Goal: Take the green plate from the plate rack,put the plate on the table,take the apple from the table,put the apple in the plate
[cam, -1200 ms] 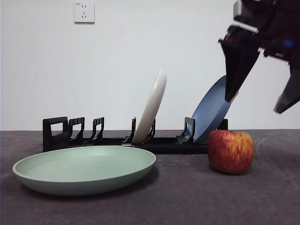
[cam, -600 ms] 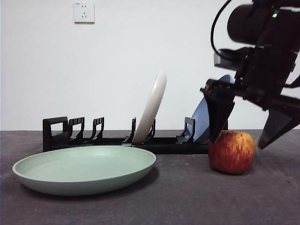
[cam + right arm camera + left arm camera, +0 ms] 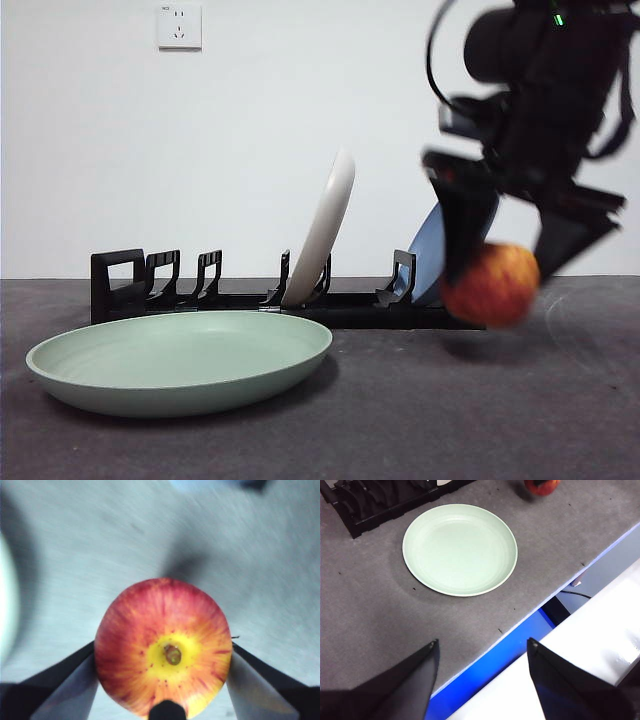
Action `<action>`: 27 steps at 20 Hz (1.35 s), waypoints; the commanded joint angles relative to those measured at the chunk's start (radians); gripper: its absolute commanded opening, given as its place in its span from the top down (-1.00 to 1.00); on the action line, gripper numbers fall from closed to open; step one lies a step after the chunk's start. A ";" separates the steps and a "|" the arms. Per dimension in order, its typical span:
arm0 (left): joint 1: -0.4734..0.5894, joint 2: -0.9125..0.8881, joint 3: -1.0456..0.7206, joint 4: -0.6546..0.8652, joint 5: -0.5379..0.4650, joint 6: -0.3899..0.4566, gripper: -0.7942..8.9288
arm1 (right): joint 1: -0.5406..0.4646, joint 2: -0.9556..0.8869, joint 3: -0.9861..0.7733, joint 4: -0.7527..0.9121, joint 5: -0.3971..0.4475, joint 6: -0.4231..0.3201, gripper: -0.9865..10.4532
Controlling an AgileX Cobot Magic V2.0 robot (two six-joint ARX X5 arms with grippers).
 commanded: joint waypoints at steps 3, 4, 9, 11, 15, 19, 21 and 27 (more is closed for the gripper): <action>-0.003 -0.002 -0.003 0.044 -0.003 -0.010 0.24 | 0.088 -0.003 0.159 -0.086 -0.109 0.002 0.85; -0.003 -0.002 -0.003 0.052 -0.003 -0.010 0.24 | 0.121 -0.003 0.201 -0.100 -0.118 0.003 0.85; -0.003 -0.002 -0.002 0.085 -0.002 -0.010 0.24 | 0.293 -0.002 0.338 -0.057 -0.112 0.005 0.85; -0.003 -0.002 -0.002 0.090 -0.002 -0.010 0.24 | 0.354 0.000 0.364 0.001 -0.080 0.005 0.85; -0.003 -0.002 -0.002 0.093 -0.003 -0.008 0.24 | 0.423 0.040 0.365 0.083 0.002 0.023 0.85; -0.003 -0.002 -0.002 0.096 -0.003 -0.005 0.24 | 0.427 0.139 0.365 0.081 0.010 0.024 0.85; -0.003 -0.002 -0.002 0.096 -0.003 -0.004 0.24 | 0.428 0.195 0.365 0.084 0.009 0.029 0.85; -0.003 -0.002 -0.002 0.096 -0.003 -0.002 0.24 | 0.434 0.335 0.365 0.083 0.009 0.032 0.85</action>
